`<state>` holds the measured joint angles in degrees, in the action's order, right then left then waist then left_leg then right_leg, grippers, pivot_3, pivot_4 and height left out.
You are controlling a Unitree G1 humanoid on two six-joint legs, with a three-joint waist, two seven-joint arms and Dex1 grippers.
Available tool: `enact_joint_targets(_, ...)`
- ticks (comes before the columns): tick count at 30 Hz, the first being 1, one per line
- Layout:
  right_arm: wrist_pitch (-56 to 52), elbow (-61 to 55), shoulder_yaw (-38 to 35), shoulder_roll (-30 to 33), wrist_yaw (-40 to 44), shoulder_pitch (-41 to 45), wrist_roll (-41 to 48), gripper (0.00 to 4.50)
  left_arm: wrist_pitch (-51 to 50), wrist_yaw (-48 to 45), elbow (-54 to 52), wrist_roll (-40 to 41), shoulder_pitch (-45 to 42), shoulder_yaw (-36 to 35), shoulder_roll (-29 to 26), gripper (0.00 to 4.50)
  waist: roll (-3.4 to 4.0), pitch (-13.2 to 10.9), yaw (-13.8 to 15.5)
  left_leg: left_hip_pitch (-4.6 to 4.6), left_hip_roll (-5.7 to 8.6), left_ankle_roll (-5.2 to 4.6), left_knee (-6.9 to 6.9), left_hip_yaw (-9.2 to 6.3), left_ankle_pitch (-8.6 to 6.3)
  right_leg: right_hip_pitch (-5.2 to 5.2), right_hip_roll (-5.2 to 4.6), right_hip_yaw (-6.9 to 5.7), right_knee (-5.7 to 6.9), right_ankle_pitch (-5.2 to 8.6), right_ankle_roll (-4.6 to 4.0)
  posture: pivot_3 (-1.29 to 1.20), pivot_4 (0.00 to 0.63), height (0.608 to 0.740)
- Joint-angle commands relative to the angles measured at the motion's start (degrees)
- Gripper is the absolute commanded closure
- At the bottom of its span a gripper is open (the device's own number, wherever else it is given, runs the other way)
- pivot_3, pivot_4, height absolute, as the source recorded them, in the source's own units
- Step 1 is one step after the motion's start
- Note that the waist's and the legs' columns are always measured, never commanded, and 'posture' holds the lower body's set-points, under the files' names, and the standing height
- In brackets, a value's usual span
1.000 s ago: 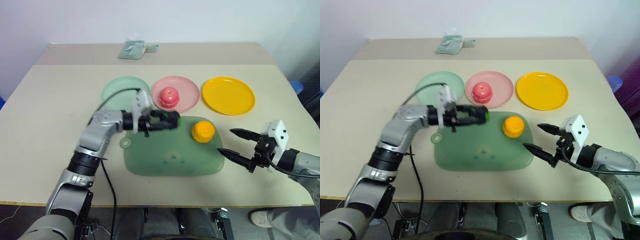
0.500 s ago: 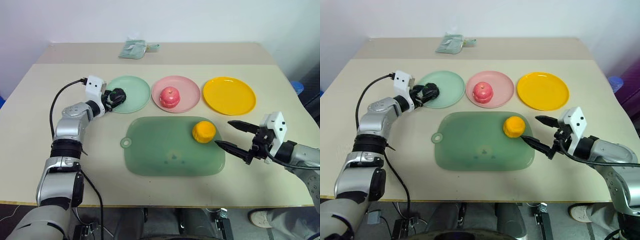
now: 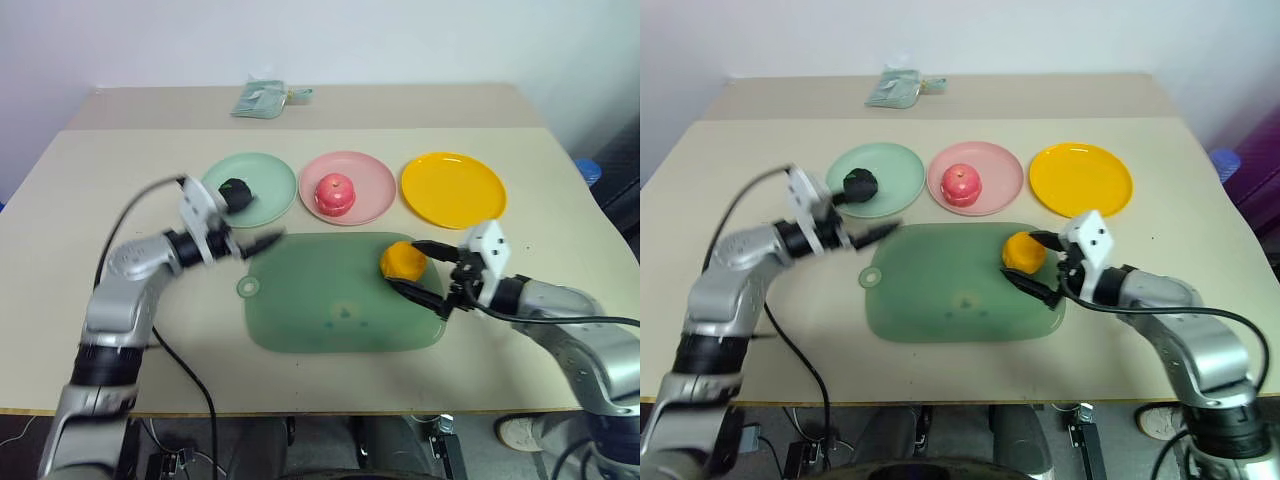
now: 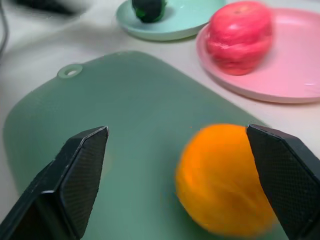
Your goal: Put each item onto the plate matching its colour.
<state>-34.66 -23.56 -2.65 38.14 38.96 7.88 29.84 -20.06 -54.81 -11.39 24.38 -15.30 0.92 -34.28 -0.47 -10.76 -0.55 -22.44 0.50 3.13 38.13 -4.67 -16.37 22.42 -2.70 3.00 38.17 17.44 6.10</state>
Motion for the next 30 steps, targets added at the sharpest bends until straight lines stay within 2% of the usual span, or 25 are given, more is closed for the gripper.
enact_joint_targets(1,5.25,4.89,1.48,-1.06,-1.42,1.7,-5.82,0.0,-1.38,-1.94,-7.94,1.03,5.45,1.85,-2.15,0.02,0.02,0.01,-0.14,0.03,0.0,0.0,0.0,0.01,0.0,-0.03,0.0,0.0,0.0,0.0,0.0,0.0,0.15,0.74)
enact_joint_targets(6,11.15,10.33,2.11,-2.0,-0.06,1.68,-9.45,0.0,-4.06,0.74,-12.46,2.87,9.33,0.88,-1.28,0.02,0.01,0.01,-0.1,0.05,-0.02,-0.01,-0.02,-0.02,-0.01,-0.06,0.04,-0.03,-0.01,0.01,-0.01,0.0,0.15,0.74)
enact_joint_targets(15,16.38,15.48,1.86,-3.75,-0.68,2.72,-13.77,0.0,-4.89,3.08,-13.39,4.17,9.61,-0.07,-0.91,0.02,0.04,0.01,-0.37,0.05,-0.04,-0.02,-0.02,0.01,-0.01,-0.02,0.07,-0.02,0.01,0.0,-0.01,0.0,0.15,0.74)
enact_joint_targets(19,16.2,14.53,-0.29,-4.71,-0.89,4.02,-12.21,1.85,-4.65,3.93,-12.78,4.04,9.15,-0.34,-0.69,0.0,0.05,0.01,-0.34,0.05,-0.04,-0.02,-0.02,0.0,-0.01,-0.01,0.07,-0.02,0.01,0.0,-0.02,0.0,0.15,0.74)
enact_joint_targets(21,16.25,15.05,-1.46,-5.51,-1.69,5.85,-11.65,1.93,-4.62,4.77,-12.47,4.22,9.24,-1.28,-0.49,0.0,0.05,0.01,-0.38,0.05,-0.04,-0.02,-0.02,0.01,-0.01,-0.02,0.06,-0.02,0.01,0.0,-0.02,0.0,0.15,0.74)
enact_joint_targets(24,16.69,19.45,-3.06,-6.77,-4.97,11.46,-12.82,1.93,-4.46,5.82,-11.93,4.2,9.75,-2.7,-0.53,0.0,0.05,0.0,-0.52,0.05,-0.05,-0.02,-0.03,0.01,-0.01,0.0,0.07,-0.02,0.01,0.0,-0.02,0.0,0.15,0.74)
enact_joint_targets(26,16.69,26.77,-3.53,-7.49,-8.25,18.26,-14.77,1.93,-4.38,6.83,-11.59,4.34,10.47,-4.37,-0.68,0.0,0.06,0.0,-0.75,0.06,-0.05,-0.02,-0.03,0.03,-0.01,0.01,0.08,-0.01,0.01,-0.01,-0.04,0.0,0.15,0.74)
enact_joint_targets(30,19.53,50.09,-2.59,-9.25,-17.5,33.72,-21.39,1.93,-5.47,9.73,-12.55,5.86,11.86,-8.08,-0.17,0.0,0.08,-0.01,-0.64,0.05,-0.07,0.0,-0.06,0.09,0.0,0.1,0.1,-0.01,0.03,-0.05,-0.09,0.0,0.15,0.74)
